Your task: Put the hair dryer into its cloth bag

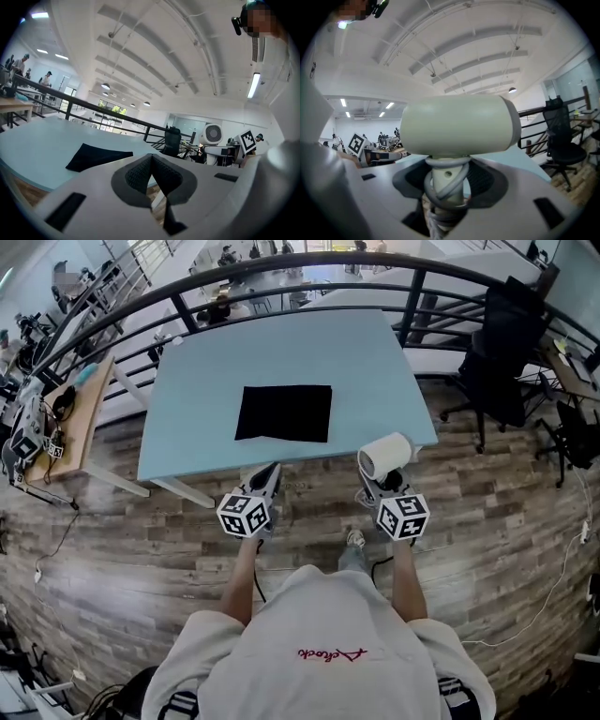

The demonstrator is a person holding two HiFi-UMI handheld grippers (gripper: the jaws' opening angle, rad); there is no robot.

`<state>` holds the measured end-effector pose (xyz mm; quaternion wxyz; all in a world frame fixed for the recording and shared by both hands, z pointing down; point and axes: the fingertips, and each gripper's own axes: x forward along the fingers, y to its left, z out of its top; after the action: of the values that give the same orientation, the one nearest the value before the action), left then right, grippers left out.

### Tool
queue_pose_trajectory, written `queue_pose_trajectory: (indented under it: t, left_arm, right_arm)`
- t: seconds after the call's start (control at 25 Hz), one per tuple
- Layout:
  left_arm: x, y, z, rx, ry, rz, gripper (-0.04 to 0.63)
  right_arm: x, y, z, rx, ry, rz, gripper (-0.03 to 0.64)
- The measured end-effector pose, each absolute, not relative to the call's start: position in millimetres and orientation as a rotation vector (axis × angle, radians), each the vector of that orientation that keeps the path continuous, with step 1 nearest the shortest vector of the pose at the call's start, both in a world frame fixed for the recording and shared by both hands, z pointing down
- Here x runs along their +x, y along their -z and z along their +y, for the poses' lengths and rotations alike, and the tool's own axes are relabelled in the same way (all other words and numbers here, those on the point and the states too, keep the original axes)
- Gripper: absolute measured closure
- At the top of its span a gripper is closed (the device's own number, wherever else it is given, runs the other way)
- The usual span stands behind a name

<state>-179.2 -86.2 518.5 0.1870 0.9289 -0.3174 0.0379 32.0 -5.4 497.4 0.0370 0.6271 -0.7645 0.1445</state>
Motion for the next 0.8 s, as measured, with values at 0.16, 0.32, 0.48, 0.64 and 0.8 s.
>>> queue_pose_trajectory:
  t: [0.16, 0.32, 0.48, 0.64, 0.8]
  left_arm:
    - [-144, -514, -107, 2.612, -0.122, -0.916, 0.588]
    - [-116, -513, -126, 2.598, -0.146, -0.955, 0.588]
    - [-88, -518, -139, 2.577, -0.177, -0.987, 0.588]
    - [-58, -528, -154, 2.554, -0.21, -1.012, 0.588]
    - [-33, -537, -159, 2.526, -0.237, -1.036, 0.588]
  right_arm:
    - [69, -493, -32, 1.915, -0.448, -2.367, 0.388]
    - [95, -496, -54, 1.862, -0.461, -2.387, 0.388]
    - [120, -501, -72, 1.817, -0.48, -2.409, 0.388]
    - [146, -506, -90, 1.768, -0.476, -2.428, 0.388]
    - [167, -512, -99, 1.72, -0.491, -2.443, 0.388]
